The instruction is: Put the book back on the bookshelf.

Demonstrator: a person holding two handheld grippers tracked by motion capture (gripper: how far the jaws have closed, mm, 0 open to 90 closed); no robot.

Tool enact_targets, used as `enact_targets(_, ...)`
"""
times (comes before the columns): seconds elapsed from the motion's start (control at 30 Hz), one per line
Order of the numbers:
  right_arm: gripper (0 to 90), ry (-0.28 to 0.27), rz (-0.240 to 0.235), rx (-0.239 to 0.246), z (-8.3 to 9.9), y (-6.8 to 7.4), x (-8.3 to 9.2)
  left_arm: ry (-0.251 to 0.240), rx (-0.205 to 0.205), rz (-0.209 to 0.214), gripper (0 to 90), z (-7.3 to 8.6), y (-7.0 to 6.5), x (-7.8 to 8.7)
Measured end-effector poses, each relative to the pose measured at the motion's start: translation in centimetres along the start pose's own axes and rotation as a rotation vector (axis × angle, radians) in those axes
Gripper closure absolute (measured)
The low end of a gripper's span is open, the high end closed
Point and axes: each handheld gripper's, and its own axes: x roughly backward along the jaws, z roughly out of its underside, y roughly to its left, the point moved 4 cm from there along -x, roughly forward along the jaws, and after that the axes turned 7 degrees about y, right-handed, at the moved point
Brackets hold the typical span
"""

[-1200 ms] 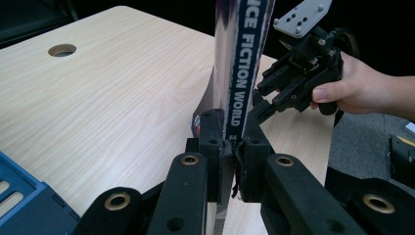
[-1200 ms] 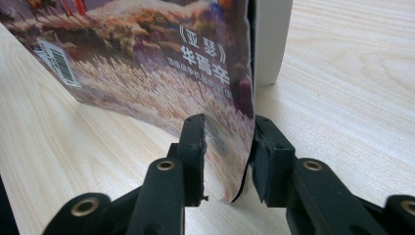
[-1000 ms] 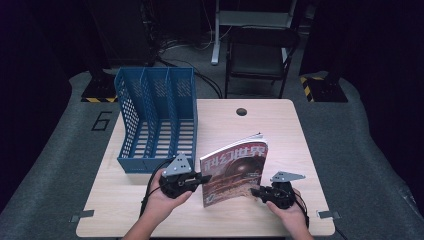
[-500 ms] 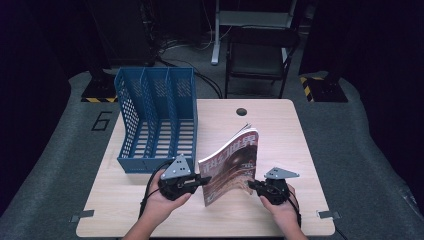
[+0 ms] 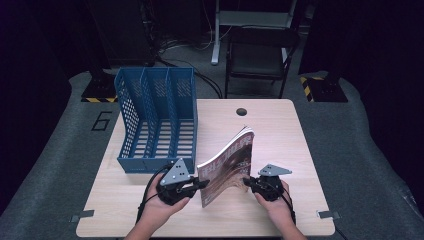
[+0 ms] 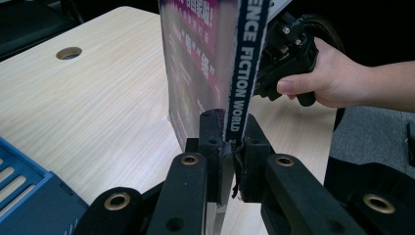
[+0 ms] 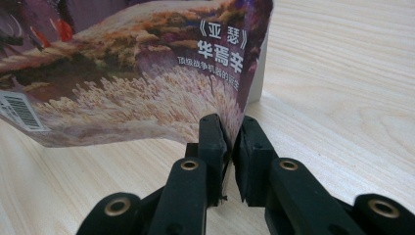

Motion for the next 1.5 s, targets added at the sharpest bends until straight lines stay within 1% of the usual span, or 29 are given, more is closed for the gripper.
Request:
enact_targets(0.07,81.2,-0.003,-0.003,-0.003,0.0,0.0,-0.1,-0.005,0.005,-0.002,83.4,0.0,0.1,0.0)
enact_targets(0.1,80.7,-0.004,-0.002,-0.006,0.0,-0.1,-0.1,-0.004,0.018,0.003,83.2,0.0,0.1,0.0)
enact_targets(0.13,80.2,0.003,-0.008,-0.009,0.0,-0.2,-0.1,-0.002,0.016,0.004,82.9,-0.1,0.1,0.0)
enact_targets(0.2,79.1,0.004,-0.013,-0.014,0.1,-0.3,-0.1,0.012,0.03,0.018,80.7,-0.2,0.0,0.0)
enact_targets(0.23,78.7,-0.003,-0.01,-0.009,0.1,-0.4,-0.1,0.01,0.035,0.021,78.9,-0.3,0.0,0.0)
enact_targets(0.27,78.6,0.004,-0.015,-0.009,0.1,-0.4,0.0,0.01,0.034,0.029,77.7,-0.4,0.0,0.1)
enact_targets(0.3,78.4,0.003,-0.017,-0.007,0.1,-0.4,0.0,0.007,0.051,0.039,76.8,-0.6,-0.1,0.1)
enact_targets(0.33,78.3,0.003,-0.015,-0.002,0.2,-0.5,0.0,0.01,0.046,0.03,75.7,-0.8,0.0,0.1)
enact_targets(0.37,78.2,0.003,-0.015,-0.002,0.2,-0.5,0.0,0.013,0.047,0.032,75.0,-1.0,-0.1,0.1)
enact_targets(0.4,78.1,0.002,-0.015,-0.001,0.2,-0.5,0.0,0.013,0.039,0.02,74.4,-1.2,0.0,0.1)
enact_targets(0.5,77.9,-0.002,-0.014,-0.01,0.1,-0.4,0.0,0.017,0.033,0.013,72.6,-2.2,0.0,0.3)
enact_targets(0.53,77.6,-0.008,-0.016,-0.007,0.1,-0.4,0.0,0.01,0.035,0.002,72.5,-2.5,0.0,0.2)
enact_targets(0.57,77.4,0.002,-0.028,-0.016,0.2,-0.4,0.0,0.014,0.031,-0.001,72.3,-2.8,0.1,0.3)
enact_targets(0.6,77.1,0.001,-0.028,-0.01,0.2,-0.5,0.0,0.024,0.025,0.006,72.3,-3.1,0.2,0.4)
enact_targets(0.67,76.7,-0.004,-0.036,-0.026,0.1,-0.5,0.1,0.021,0.026,-0.001,71.7,-3.5,0.3,0.3)
enact_targets(0.7,76.6,-0.005,-0.034,-0.034,0.1,-0.5,0.1,0.022,0.029,0.005,71.7,-3.7,0.3,0.3)
enact_targets(0.73,76.4,-0.005,-0.036,-0.034,0.1,-0.5,0.1,0.023,0.033,0.005,71.7,-3.9,0.3,0.3)
enact_targets(0.77,76.0,-0.005,-0.038,-0.022,0.1,-0.6,0.1,0.028,0.03,-0.001,71.6,-4.1,0.3,0.3)
enact_targets(0.83,75.3,-0.006,-0.043,-0.031,0.1,-0.6,0.1,0.031,0.03,0.0,70.9,-4.5,0.3,0.3)
enact_targets(1.03,74.6,-0.014,-0.045,-0.038,0.1,-0.7,0.2,0.037,0.031,0.007,69.9,-5.8,0.3,0.4)
enact_targets(1.07,74.5,-0.023,-0.041,-0.042,0.1,-0.7,0.1,0.037,0.024,0.004,70.0,-6.0,0.4,0.4)
enact_targets(1.1,74.5,-0.023,-0.046,-0.048,0.1,-0.7,0.2,0.05,0.016,0.0,70.2,-6.1,0.4,0.4)
enact_targets(1.13,74.5,-0.011,-0.048,-0.04,0.1,-0.8,0.2,0.052,0.016,0.003,70.5,-6.3,0.3,0.3)
enact_targets(1.2,74.5,-0.015,-0.052,-0.044,0.1,-0.8,0.2,0.064,0.009,-0.007,70.6,-6.7,0.3,0.3)
enact_targets(1.27,74.5,-0.015,-0.05,-0.043,0.2,-0.8,0.2,0.069,0.012,-0.007,70.7,-7.1,0.3,0.4)
enact_targets(1.3,74.5,-0.016,-0.052,-0.045,0.1,-0.7,0.2,0.072,0.004,-0.009,70.8,-7.3,0.4,0.4)
enact_targets(1.37,74.5,-0.016,-0.052,-0.047,0.1,-0.7,0.2,0.071,0.015,-0.011,71.2,-7.7,0.3,0.4)
enact_targets(1.47,74.5,-0.017,-0.051,-0.046,0.1,-0.7,0.2,0.084,0.016,-0.03,72.4,-8.1,0.4,0.4)
enact_targets(1.5,74.4,-0.016,-0.051,-0.046,0.1,-0.7,0.2,0.096,0.019,-0.027,72.5,-8.2,0.4,0.4)
